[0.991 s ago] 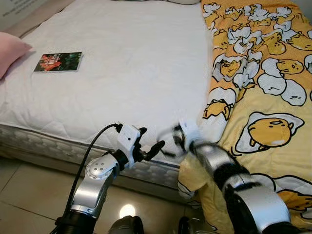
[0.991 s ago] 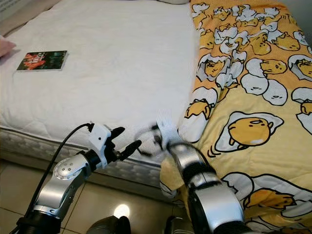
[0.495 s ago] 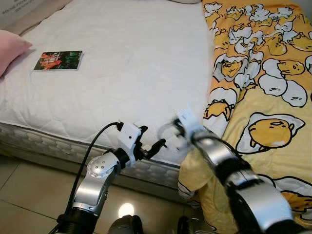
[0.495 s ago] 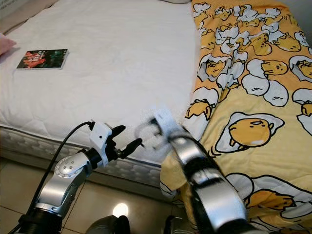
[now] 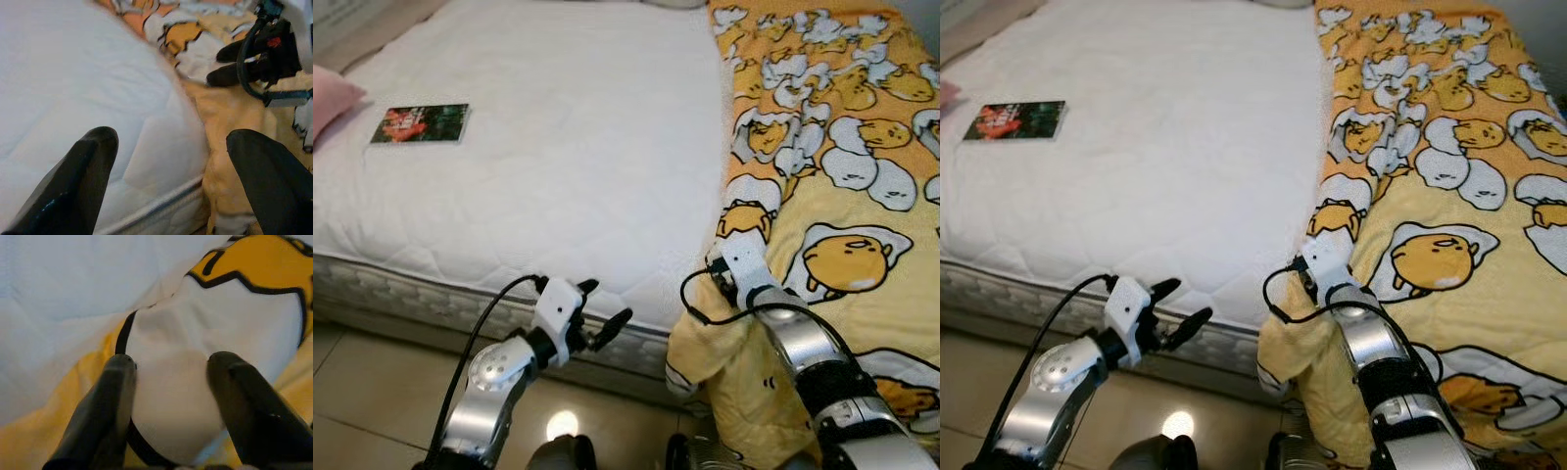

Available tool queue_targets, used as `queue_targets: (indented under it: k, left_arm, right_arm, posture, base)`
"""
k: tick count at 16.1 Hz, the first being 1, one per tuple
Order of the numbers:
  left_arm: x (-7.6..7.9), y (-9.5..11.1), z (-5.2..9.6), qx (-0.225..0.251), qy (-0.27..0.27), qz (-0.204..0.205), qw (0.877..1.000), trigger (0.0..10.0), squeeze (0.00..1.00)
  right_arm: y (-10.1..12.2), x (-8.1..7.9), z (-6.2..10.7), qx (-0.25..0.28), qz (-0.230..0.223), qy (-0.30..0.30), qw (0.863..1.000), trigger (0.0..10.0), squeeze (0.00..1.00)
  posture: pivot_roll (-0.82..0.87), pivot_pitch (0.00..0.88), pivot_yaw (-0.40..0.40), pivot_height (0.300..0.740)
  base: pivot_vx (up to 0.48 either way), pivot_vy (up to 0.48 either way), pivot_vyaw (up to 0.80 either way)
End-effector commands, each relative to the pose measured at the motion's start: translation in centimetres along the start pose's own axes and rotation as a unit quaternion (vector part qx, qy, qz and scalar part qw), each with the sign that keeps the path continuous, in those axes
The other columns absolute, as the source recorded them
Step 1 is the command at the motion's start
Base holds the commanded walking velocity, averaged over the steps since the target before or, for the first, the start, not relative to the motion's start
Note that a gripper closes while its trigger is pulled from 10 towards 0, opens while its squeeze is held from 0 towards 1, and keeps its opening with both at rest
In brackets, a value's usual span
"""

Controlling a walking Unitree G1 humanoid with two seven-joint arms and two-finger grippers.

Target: Clean up the room

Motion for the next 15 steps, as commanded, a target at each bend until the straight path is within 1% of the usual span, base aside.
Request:
queue_targets:
  k: [1,2,3,5,7,10,13,15]
  left_arm:
    - [0.3,0.1,-0.6,-0.001,-0.008,0.0,1.0,10.0,0.0]
    - [0.3,0.2,-0.8,0.001,-0.009,0.0,1.0,10.0,0.0]
    - [0.4,0.3,-1.2,0.009,-0.015,0.004,1.0,10.0,0.0]
    - [0.6,0.3,-1.3,0.013,-0.023,0.01,1.0,10.0,0.0]
    - [0.9,0.1,-1.3,0.009,-0.03,0.009,0.999,10.0,0.0]
    - [0.9,0.2,-1.3,0.011,-0.029,0.009,0.999,10.0,0.0]
    - [1.1,0.3,-0.9,0.012,-0.031,0.007,0.999,10.0,0.0]
    - [1.0,0.5,-0.3,0.011,-0.026,0.006,1.0,10.0,0.0]
  right_arm:
    - [0.4,0.1,0.0,0.005,-0.014,0.001,1.0,10.0,1.0]
    - [0.5,0.0,-0.1,0.006,-0.017,0.003,1.0,10.0,1.0]
    - [1.1,-0.1,0.0,0.013,-0.019,0.004,1.0,10.0,1.0]
    - [1.7,0.1,0.1,0.017,-0.021,0.003,1.0,10.0,1.0]
    - [1.8,-0.1,-0.2,0.014,-0.021,0.009,1.0,10.0,1.0]
    - [1.6,-0.2,-0.9,-0.001,-0.037,0.016,0.999,10.0,1.0]
    - [1.9,-0.3,-1.5,-0.006,-0.044,0.016,0.999,10.0,1.0]
    - [2.4,-0.6,-1.8,-0.003,-0.05,0.018,0.999,10.0,1.0]
  posture:
    - [-0.06,0.083,-0.011,0.74]
    - [-0.06,0.082,-0.01,0.74]
    - [-0.07,0.075,-0.007,0.74]
    - [-0.06,0.068,-0.006,0.74]
    - [-0.06,0.066,-0.008,0.74]
    - [-0.04,0.079,-0.01,0.74]
    - [-0.02,0.096,-0.01,0.74]
    - [0.01,0.121,-0.007,0.74]
  base:
    - [0.0,0.0,0.0]
    - [0.0,0.0,0.0]
    - [0.0,0.0,0.0]
    - [0.0,0.0,0.0]
    - [0.0,0.0,0.0]
    - [0.0,0.0,0.0]
    - [0.0,0.0,0.0]
    - [0.0,0.0,0.0]
Point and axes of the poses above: a point about 5 cm out from each wrist's last joint towards the gripper, its own z axis pointing back from the gripper into the wrist, its own y axis along the axis of the wrist's last joint, x = y × z, the point moved 1 cm from there along -z, pointing out of the wrist towards the gripper, and after that the axes turned 13 degrees about z, right-handed, at the moved point
